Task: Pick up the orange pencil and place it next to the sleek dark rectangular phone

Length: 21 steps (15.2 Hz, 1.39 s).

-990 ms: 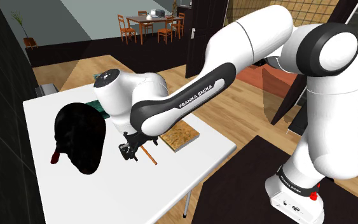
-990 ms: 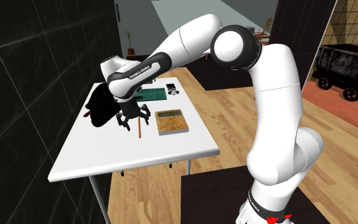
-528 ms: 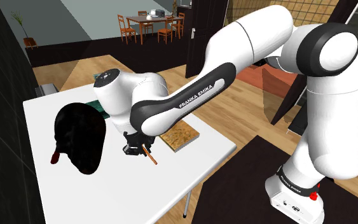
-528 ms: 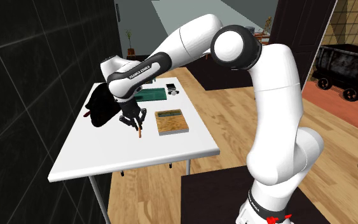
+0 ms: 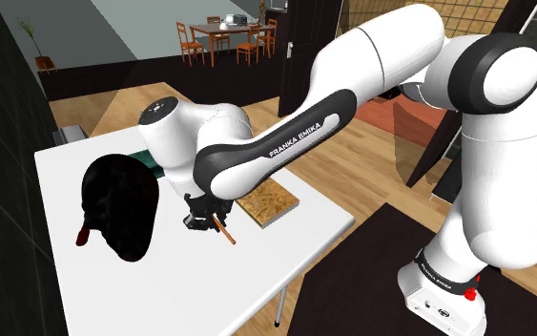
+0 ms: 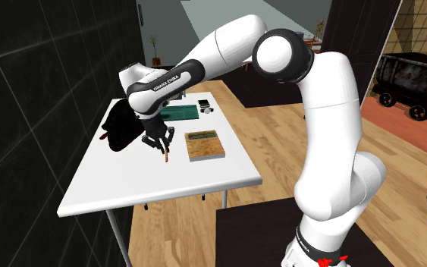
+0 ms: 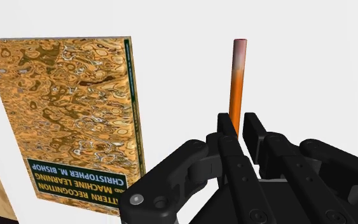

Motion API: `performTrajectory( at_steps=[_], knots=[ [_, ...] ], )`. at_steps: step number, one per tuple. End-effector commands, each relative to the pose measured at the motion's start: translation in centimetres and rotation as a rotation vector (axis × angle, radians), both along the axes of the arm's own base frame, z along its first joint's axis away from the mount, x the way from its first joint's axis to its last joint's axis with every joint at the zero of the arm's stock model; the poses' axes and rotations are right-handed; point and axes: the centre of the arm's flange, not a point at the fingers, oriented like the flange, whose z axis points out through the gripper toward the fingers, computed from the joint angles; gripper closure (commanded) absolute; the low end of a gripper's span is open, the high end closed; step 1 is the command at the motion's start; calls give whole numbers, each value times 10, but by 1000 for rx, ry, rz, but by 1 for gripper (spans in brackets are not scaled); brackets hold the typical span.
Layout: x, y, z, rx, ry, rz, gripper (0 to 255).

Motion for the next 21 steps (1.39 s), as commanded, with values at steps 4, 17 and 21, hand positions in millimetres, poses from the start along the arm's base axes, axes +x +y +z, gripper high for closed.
performTrajectory(
  at_steps=[4, 17, 21],
  knots=[
    [0, 0, 26, 0, 0, 0, 255],
    [38, -37, 72, 0, 0, 0, 255],
    [75, -75, 72, 0, 0, 0, 255]
  ],
)
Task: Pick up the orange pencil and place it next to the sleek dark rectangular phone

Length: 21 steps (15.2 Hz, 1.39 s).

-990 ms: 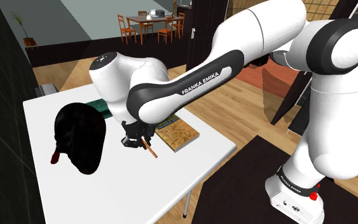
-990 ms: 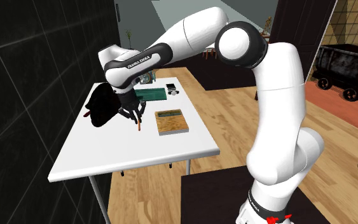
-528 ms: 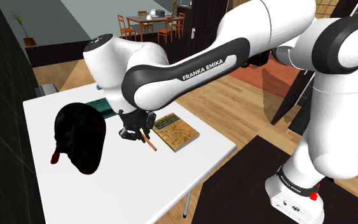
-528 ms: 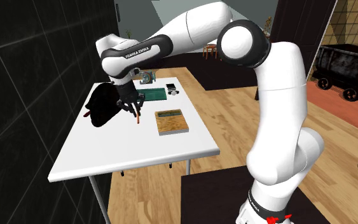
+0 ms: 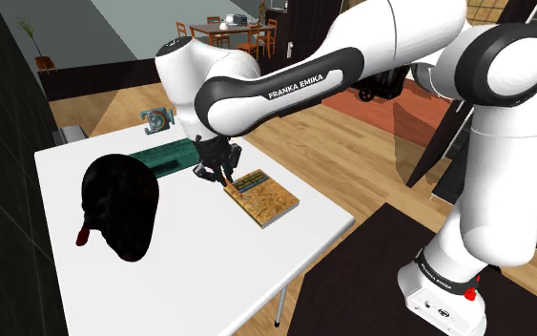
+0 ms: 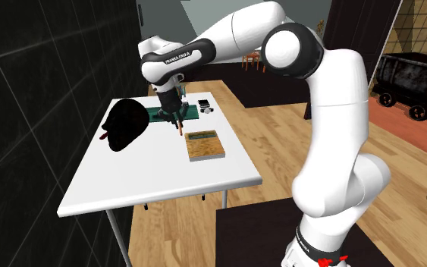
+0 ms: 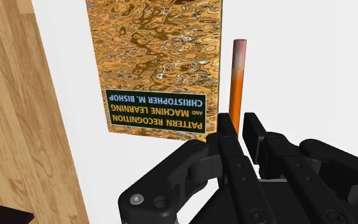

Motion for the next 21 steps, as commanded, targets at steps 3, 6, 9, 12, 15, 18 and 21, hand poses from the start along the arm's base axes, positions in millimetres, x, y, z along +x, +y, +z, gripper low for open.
performTrajectory(
  at_steps=[3, 6, 9, 12, 15, 18, 21],
  knots=[
    [38, -36, -1, 0, 0, 1, 255],
    [66, -63, -1, 0, 0, 1, 255],
    [94, -91, -1, 0, 0, 1, 255],
    [122, -119, -1, 0, 0, 1, 255],
    [151, -147, 0, 0, 0, 1, 255],
    [179, -175, 0, 0, 0, 1, 255],
    [207, -203, 0, 0, 0, 1, 255]
  ],
)
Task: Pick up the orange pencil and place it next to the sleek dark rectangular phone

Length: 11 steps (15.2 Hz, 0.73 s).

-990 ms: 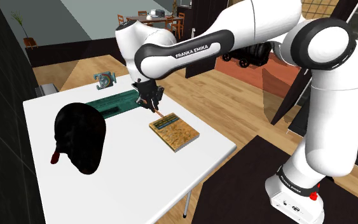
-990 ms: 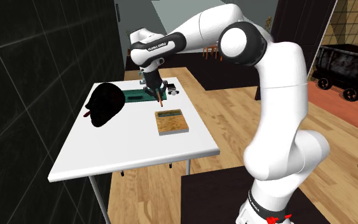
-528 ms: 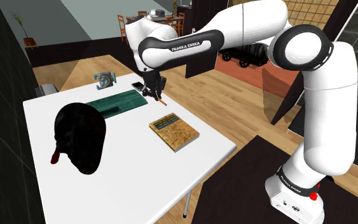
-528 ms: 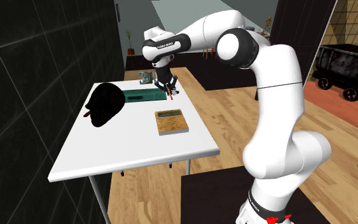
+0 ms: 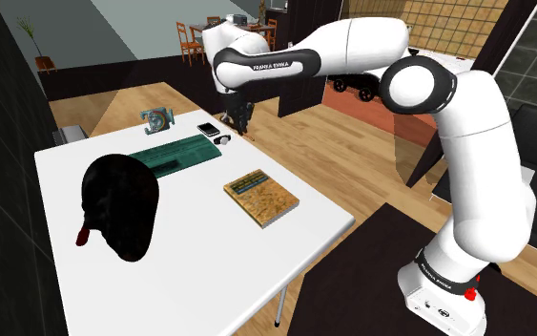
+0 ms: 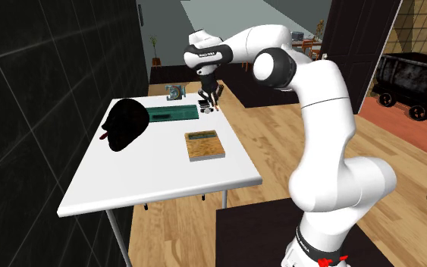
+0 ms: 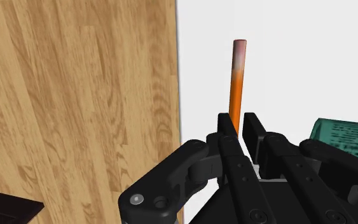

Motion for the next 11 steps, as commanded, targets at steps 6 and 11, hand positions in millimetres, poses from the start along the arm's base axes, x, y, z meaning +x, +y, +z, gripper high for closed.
performTrajectory(
  at_steps=[6, 11],
  knots=[
    [58, -58, -5, -1, 0, 1, 255],
    [58, -58, -32, -1, 0, 1, 255]
  ],
)
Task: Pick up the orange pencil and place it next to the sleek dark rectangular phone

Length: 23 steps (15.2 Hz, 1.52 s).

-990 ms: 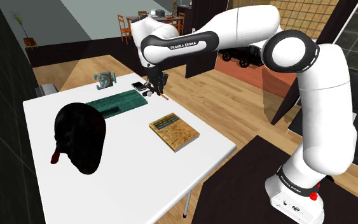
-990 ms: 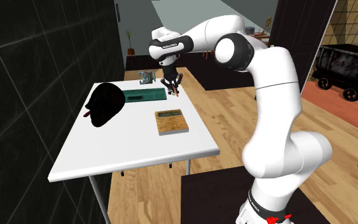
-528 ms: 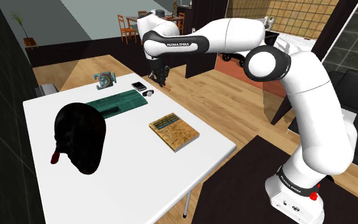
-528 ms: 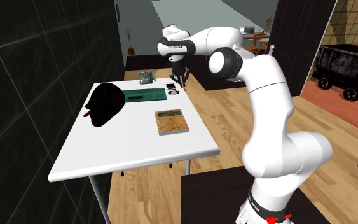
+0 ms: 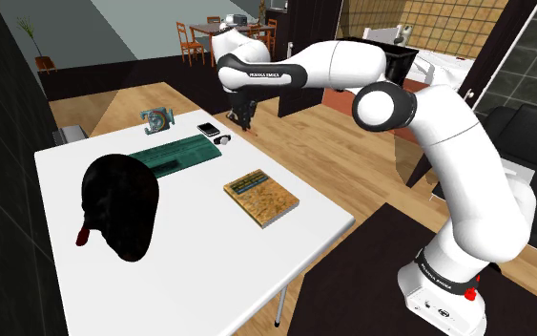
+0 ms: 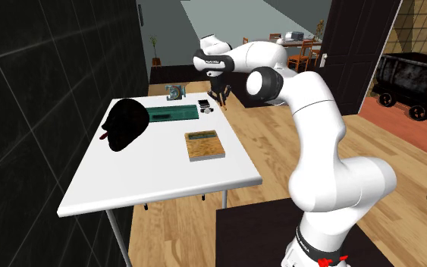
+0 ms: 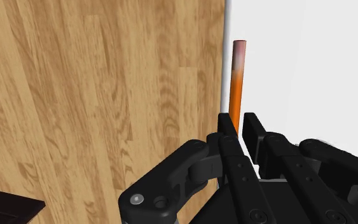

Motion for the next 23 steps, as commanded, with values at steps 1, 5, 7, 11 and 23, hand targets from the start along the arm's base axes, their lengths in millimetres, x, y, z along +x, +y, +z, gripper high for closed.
performTrajectory(
  at_steps=[1, 5, 7, 11, 23],
  knots=[
    [1, -1, -11, 0, 0, 0, 255],
    [1, -1, -32, 0, 0, 0, 255],
    [1, -1, -42, 0, 0, 0, 255],
    [1, -1, -45, 0, 0, 0, 255],
    [2, 5, -19, 0, 0, 0, 0]
  ],
)
